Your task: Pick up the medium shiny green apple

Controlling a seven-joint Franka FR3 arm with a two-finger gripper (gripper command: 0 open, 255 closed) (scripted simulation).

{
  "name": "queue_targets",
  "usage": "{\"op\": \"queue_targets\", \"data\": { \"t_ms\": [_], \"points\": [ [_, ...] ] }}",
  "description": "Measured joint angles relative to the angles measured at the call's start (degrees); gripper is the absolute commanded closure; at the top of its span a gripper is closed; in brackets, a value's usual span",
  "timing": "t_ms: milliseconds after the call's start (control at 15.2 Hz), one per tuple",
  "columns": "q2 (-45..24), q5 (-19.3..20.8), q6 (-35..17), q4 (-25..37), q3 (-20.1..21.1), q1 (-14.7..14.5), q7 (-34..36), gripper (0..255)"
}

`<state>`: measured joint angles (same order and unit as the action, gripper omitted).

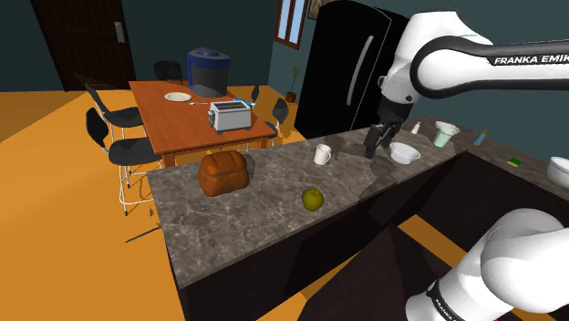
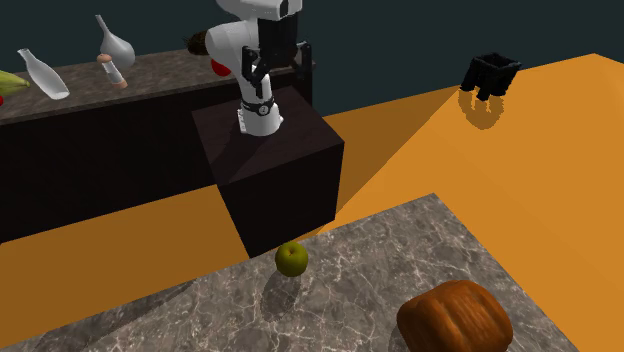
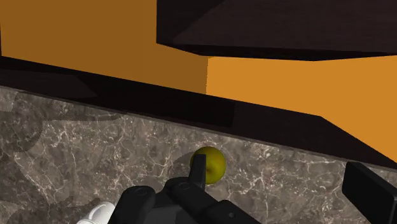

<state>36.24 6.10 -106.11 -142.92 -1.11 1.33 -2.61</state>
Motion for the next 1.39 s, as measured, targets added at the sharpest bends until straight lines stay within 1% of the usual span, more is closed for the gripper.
{"op": "queue_targets", "data": {
  "t_ms": [198,462,726,990,1254,1386],
  "points": [
    [-4.36,0.19,-5.51,-0.95,-1.82,0.5,-1.56,0],
    [-12.25,-0.32,-14.05,-1.48,-3.68,0.64,-3.13,0],
    [-21.52,-1.51,-21.76,0.3,-6.03,0.92,-6.17,0],
    [-29.58,-3.99,-27.2,2.92,-7.34,0.77,-9.0,0],
    [-39.54,-7.89,-33.26,6.55,-8.24,1.22,-13.31,0],
    [-44.32,-10.13,-34.89,9.54,-8.14,1.68,-15.45,0]
  ]
}}
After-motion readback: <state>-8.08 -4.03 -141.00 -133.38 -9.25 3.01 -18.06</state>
